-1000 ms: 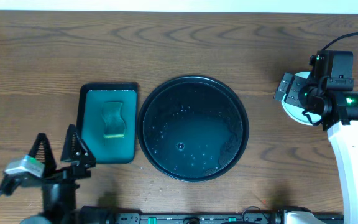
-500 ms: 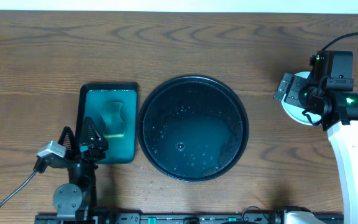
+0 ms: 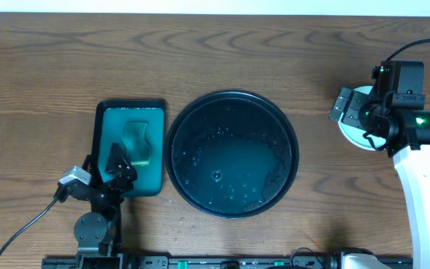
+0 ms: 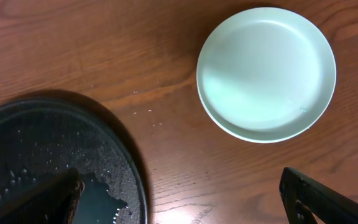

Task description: Clean dirty plates on tray and stack at the side

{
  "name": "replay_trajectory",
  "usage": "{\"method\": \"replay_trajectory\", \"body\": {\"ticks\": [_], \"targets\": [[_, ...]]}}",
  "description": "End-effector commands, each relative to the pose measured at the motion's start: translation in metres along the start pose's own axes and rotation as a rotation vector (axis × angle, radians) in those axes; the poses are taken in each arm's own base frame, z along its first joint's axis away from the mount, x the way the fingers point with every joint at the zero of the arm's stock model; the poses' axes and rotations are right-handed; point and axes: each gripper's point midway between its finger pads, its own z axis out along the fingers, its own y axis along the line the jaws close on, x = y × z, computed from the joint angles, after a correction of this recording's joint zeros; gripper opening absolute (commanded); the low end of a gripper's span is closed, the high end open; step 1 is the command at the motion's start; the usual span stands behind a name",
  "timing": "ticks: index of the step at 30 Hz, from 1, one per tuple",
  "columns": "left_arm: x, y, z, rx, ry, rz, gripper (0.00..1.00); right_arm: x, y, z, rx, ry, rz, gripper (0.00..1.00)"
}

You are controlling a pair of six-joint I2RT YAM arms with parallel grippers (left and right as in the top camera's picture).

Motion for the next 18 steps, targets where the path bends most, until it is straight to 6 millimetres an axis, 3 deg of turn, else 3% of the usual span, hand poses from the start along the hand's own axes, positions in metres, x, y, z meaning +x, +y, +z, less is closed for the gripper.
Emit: {"method": "replay_trajectory", "body": {"ticks": [1, 4, 8, 18], "targets": [[0.008, -0.010, 0.000, 0.070, 0.031, 0.156, 0.82, -0.001, 0.001, -0.002, 0.006, -0.009, -0.018, 0.99], [0.018, -0.014, -0.001, 0.109, 0.071, 0.240, 0.82, -0.001, 0.001, -0.002, 0.006, -0.009, -0.017, 0.99], [0.043, 0.004, -0.004, 0.044, 0.184, 0.251, 0.82, -0.001, 0.001, -0.002, 0.006, -0.009, -0.017, 0.99], [0.041, 0.006, -0.003, 0.027, 0.174, 0.192, 0.82, -0.001, 0.001, -0.002, 0.006, -0.009, -0.018, 0.99]]}}
